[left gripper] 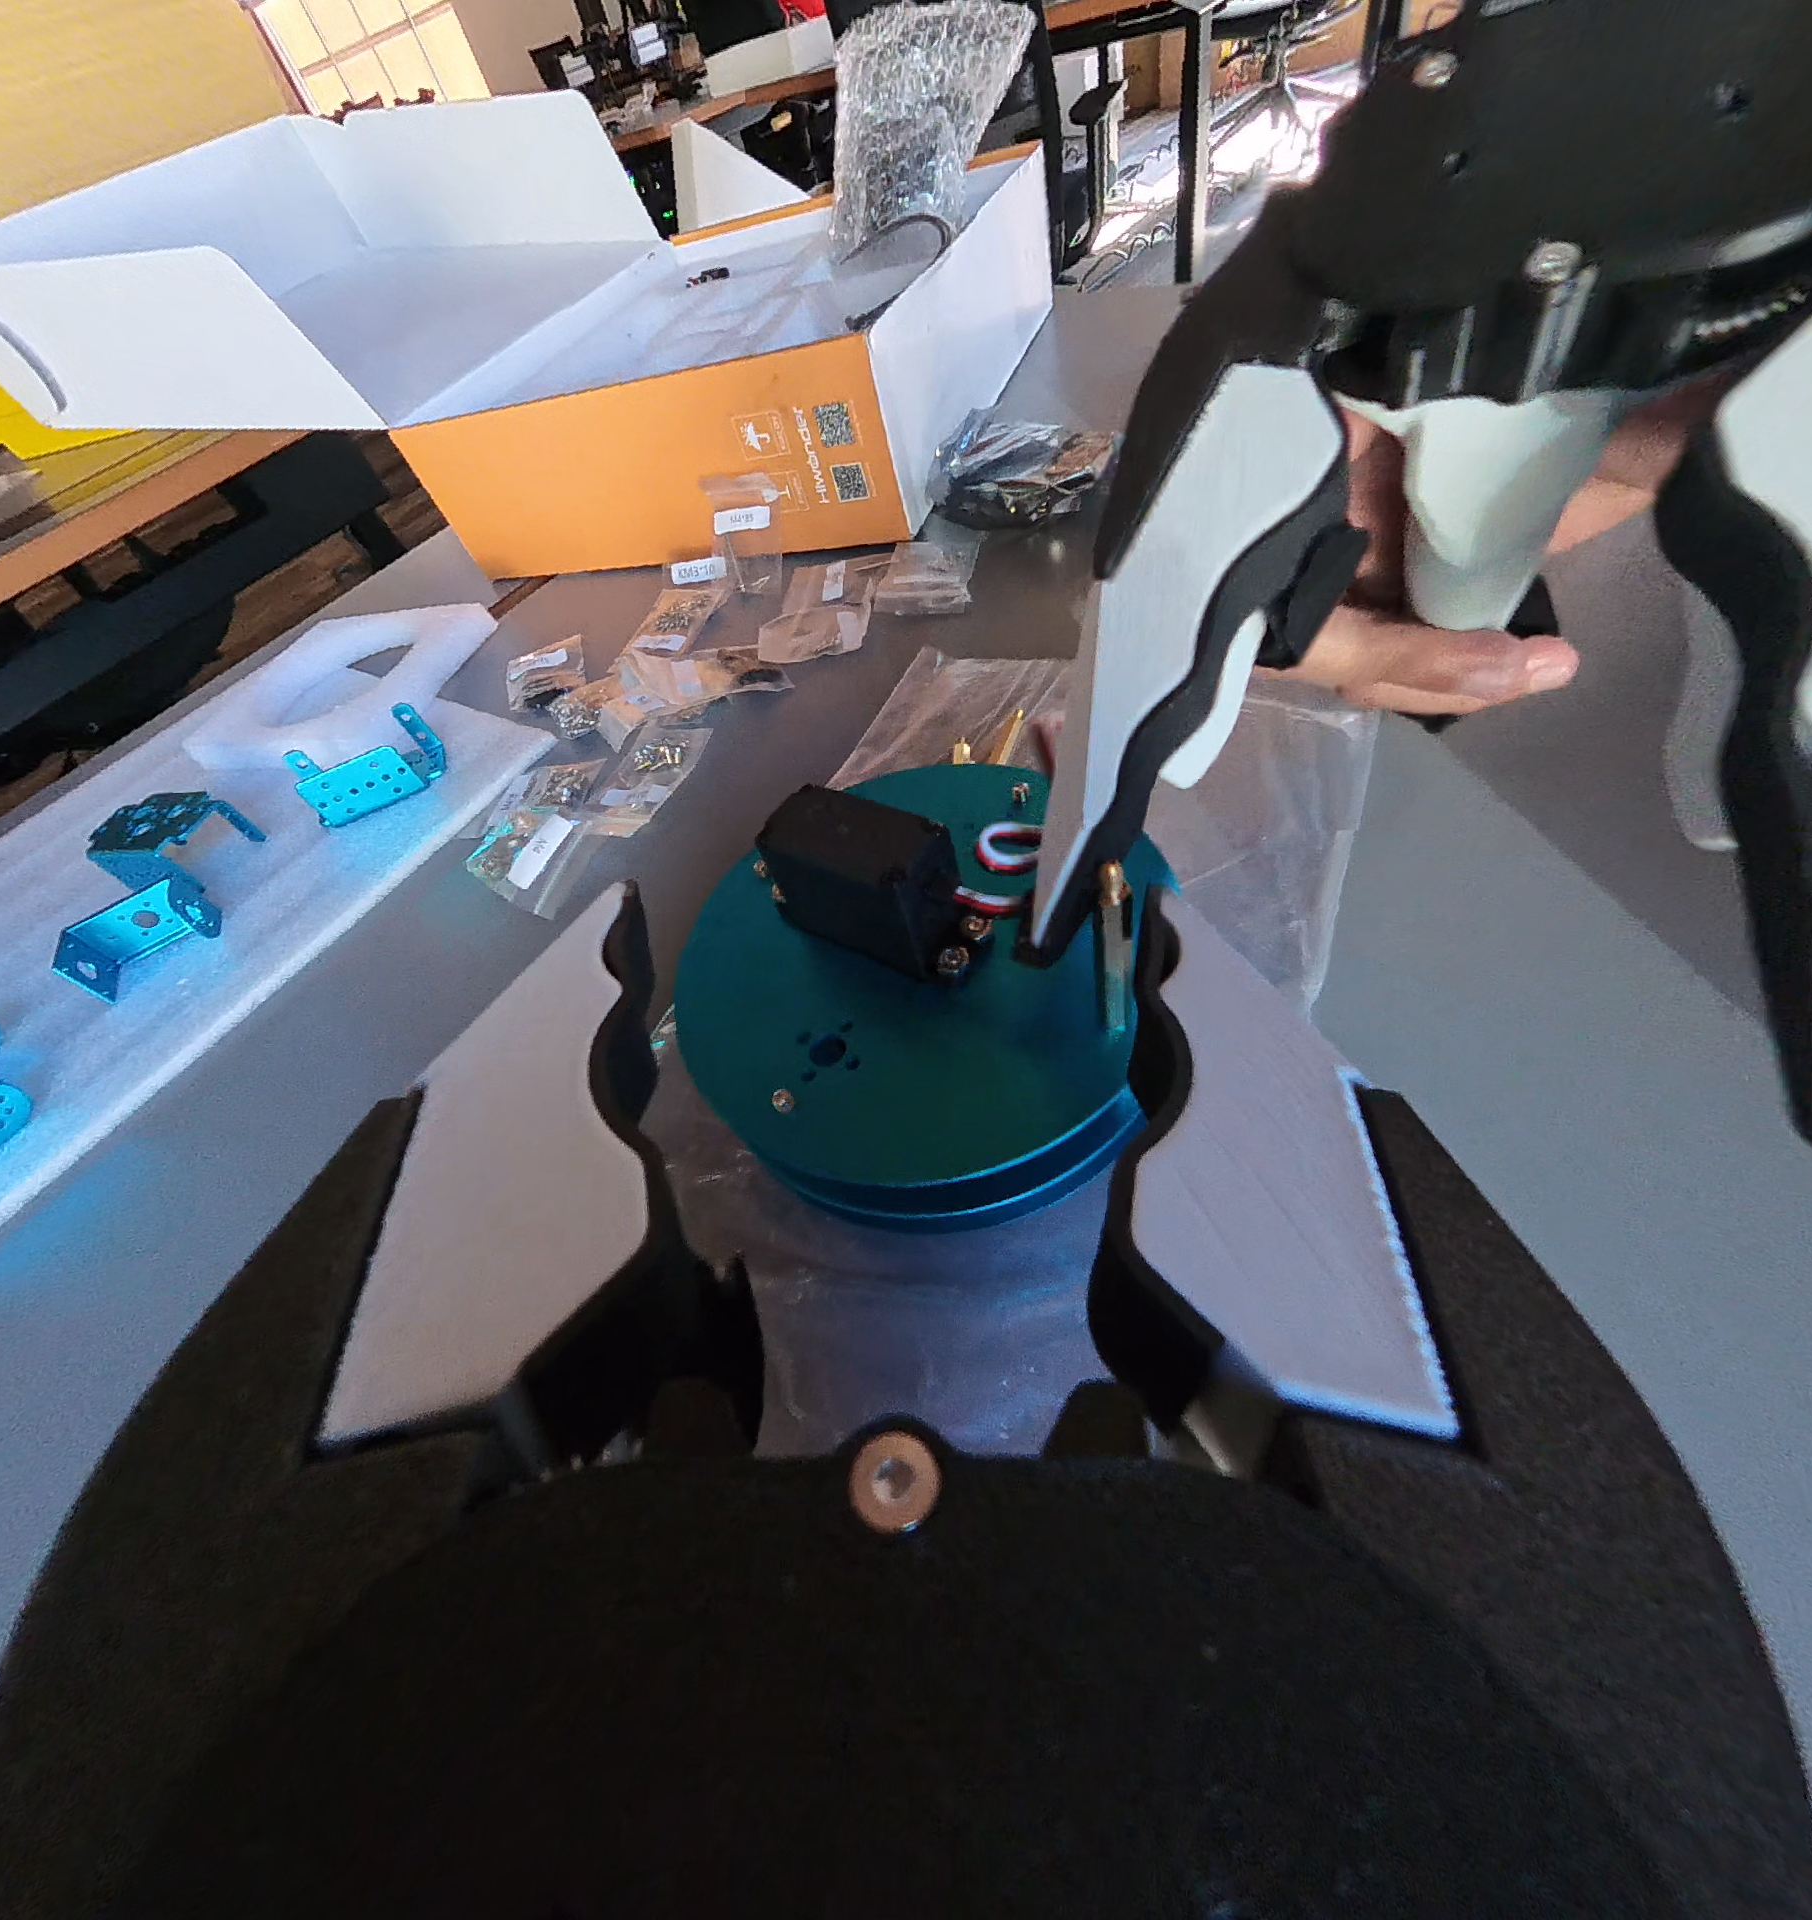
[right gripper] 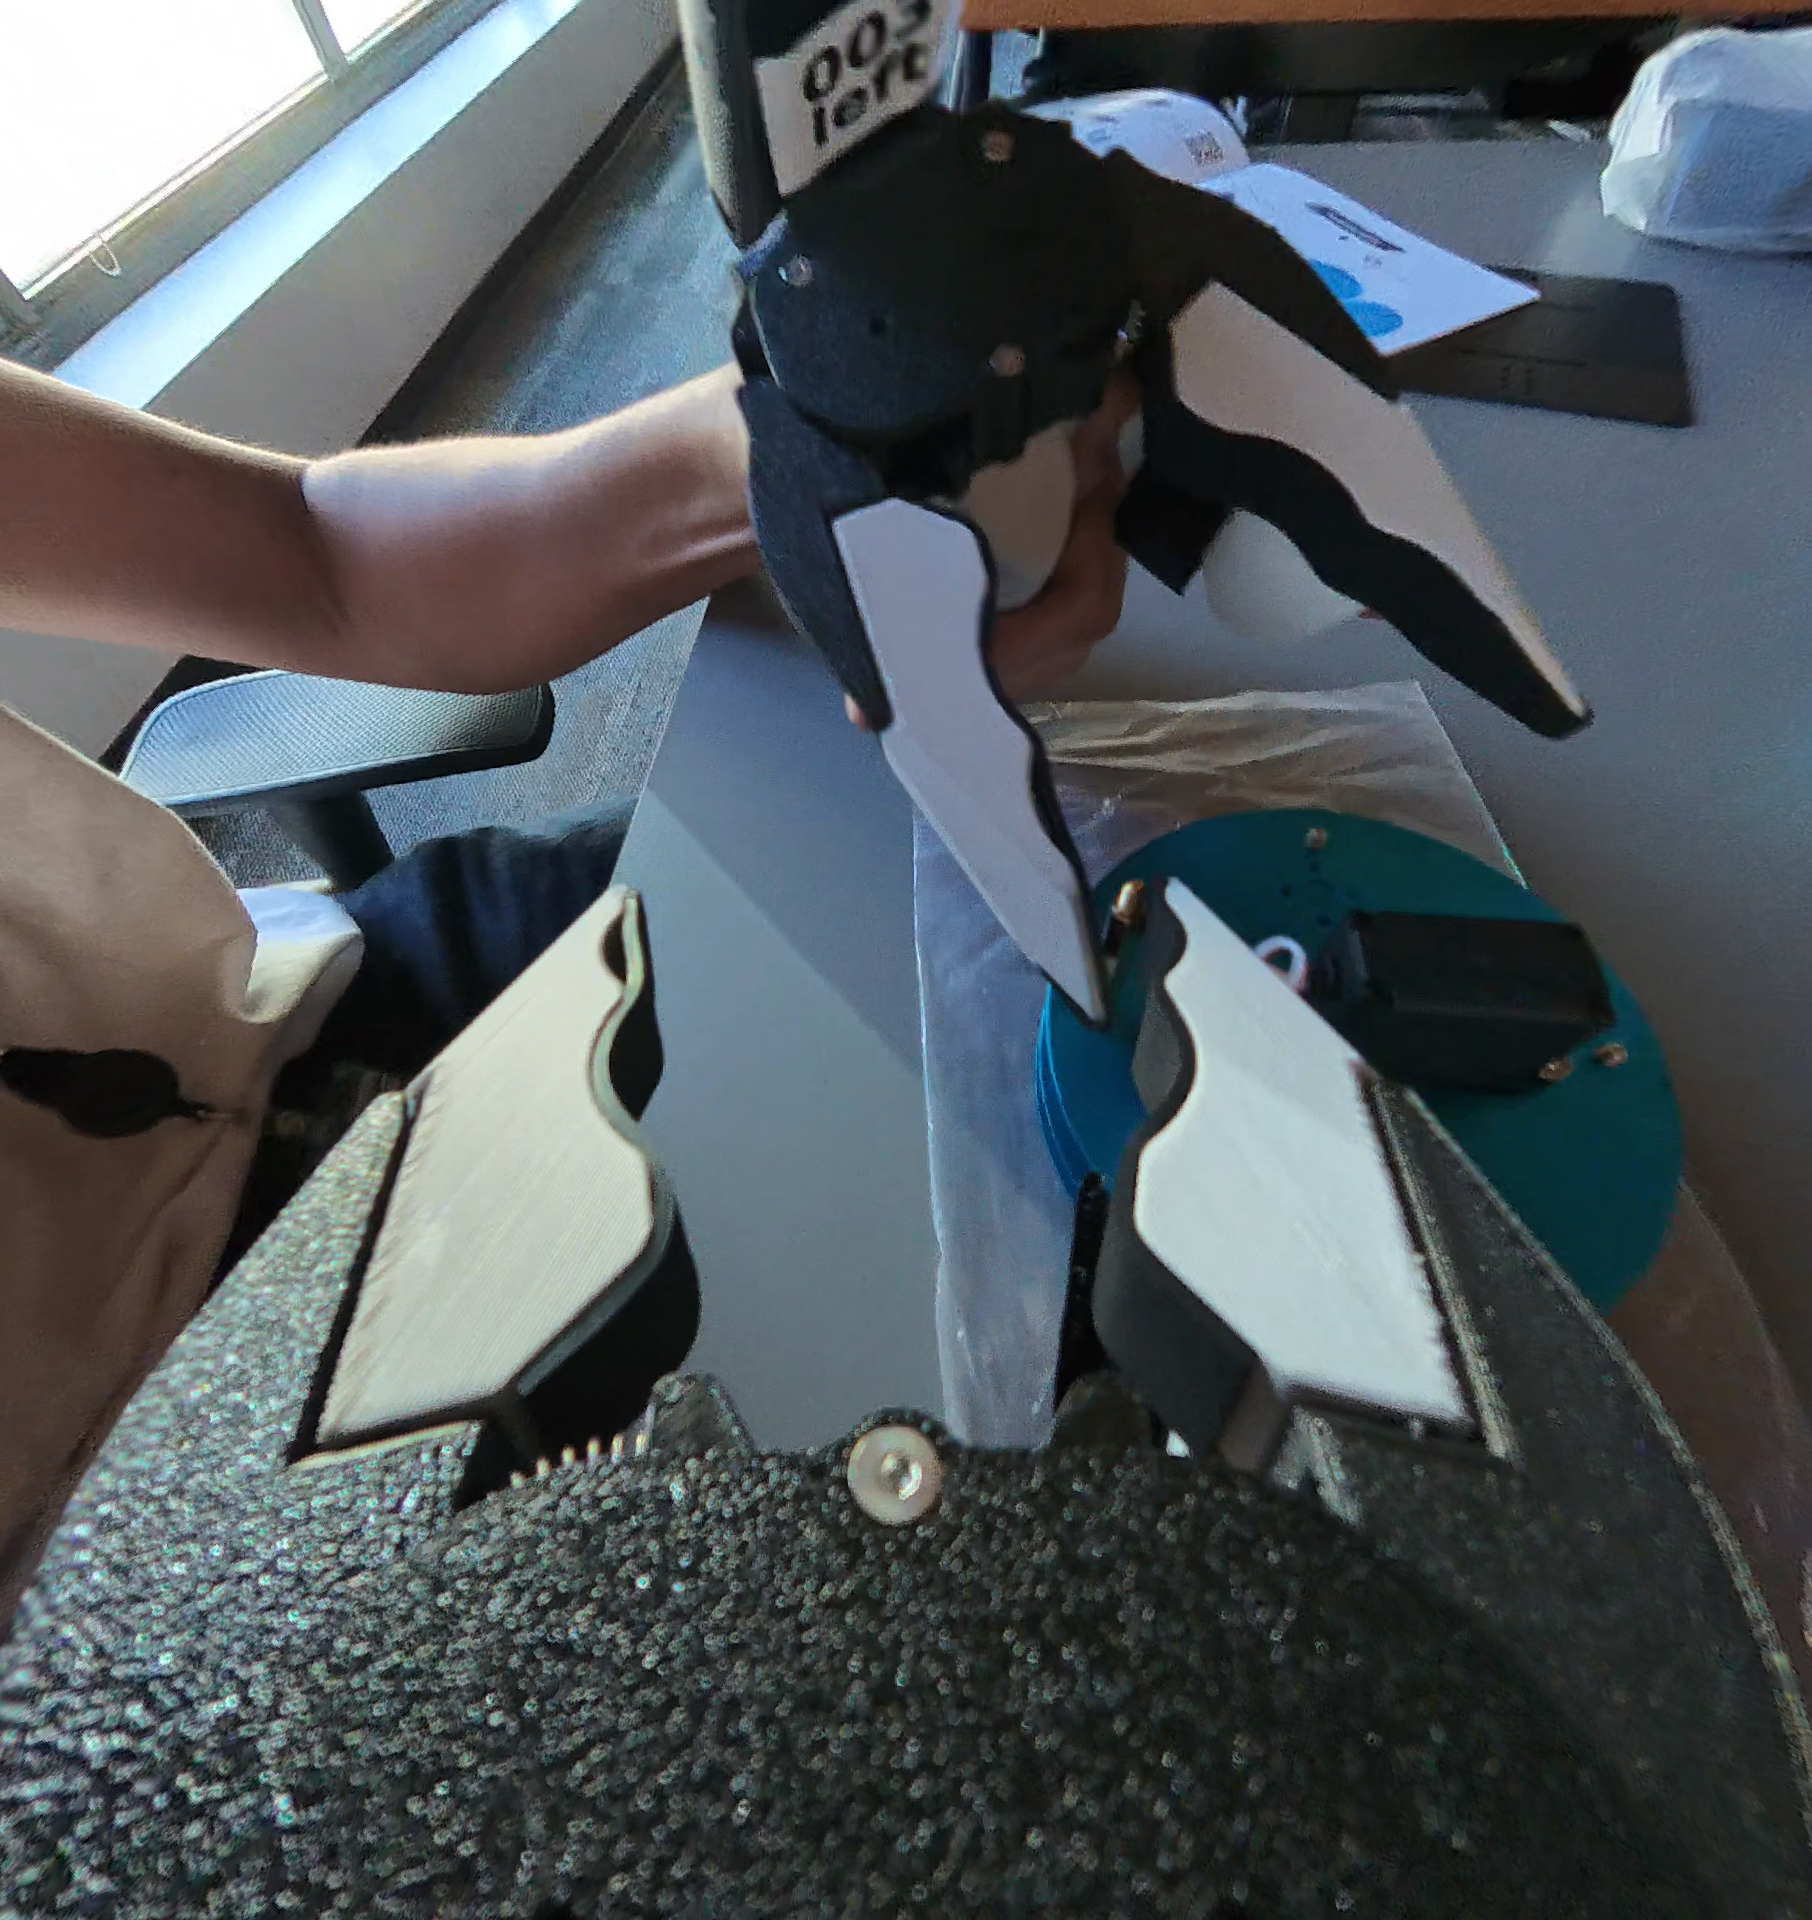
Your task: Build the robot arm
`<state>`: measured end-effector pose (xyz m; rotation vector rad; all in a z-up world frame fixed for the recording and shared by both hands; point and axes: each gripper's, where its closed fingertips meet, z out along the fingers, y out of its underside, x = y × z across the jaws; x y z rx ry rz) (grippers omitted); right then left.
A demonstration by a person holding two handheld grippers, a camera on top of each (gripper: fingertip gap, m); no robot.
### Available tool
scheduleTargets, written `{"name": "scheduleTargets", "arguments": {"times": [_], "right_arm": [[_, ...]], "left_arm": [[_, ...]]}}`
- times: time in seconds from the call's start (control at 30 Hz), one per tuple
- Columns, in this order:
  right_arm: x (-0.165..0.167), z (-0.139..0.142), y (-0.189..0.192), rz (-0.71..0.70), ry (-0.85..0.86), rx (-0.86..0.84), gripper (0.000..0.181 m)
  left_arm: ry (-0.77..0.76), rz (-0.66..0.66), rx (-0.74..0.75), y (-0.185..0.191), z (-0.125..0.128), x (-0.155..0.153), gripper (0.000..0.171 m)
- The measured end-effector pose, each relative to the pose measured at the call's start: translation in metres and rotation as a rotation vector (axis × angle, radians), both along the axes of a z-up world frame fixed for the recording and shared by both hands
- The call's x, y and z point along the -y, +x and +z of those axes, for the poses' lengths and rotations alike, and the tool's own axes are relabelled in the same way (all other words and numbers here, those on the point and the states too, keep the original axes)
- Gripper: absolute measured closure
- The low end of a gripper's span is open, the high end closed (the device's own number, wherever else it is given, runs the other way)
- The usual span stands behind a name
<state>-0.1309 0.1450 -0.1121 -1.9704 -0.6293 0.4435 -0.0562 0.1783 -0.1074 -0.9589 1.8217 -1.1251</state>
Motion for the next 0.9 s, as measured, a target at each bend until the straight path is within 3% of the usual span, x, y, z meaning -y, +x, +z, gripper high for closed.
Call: {"name": "scheduleTargets", "arguments": {"times": [0.2,0.37,0.43,0.53,0.57,0.67,0.77,0.9], "right_arm": [[0.011,-0.004,0.000,0.005,-0.058,-0.038,0.086],[0.016,0.003,0.007,-0.038,-0.023,-0.035,0.089],[0.018,0.009,0.004,-0.036,-0.009,0.014,0.090],[0.020,0.022,0.018,-0.068,-0.006,0.102,0.089],[0.020,0.029,0.021,-0.061,0.006,0.087,0.094],[0.014,0.028,0.016,0.001,-0.040,-0.018,0.091],[0.006,0.007,0.004,0.024,-0.056,0.026,0.092],[-0.007,-0.006,-0.005,0.000,-0.033,0.061,0.090]], "left_arm": [[-0.007,-0.002,-0.024,-0.005,-0.004,-0.015,0.067],[-0.053,0.011,0.003,-0.021,0.003,-0.024,0.078],[-0.034,0.035,-0.004,-0.024,0.002,-0.022,0.090],[-0.082,0.051,0.007,-0.039,0.005,-0.007,0.126],[-0.120,0.055,0.007,-0.043,0.005,0.002,0.128],[-0.090,0.135,-0.024,-0.044,-0.005,0.015,0.123],[-0.017,0.179,-0.035,-0.034,-0.008,0.017,0.101],[0.012,0.197,-0.041,-0.015,-0.008,0.008,0.099]]}}
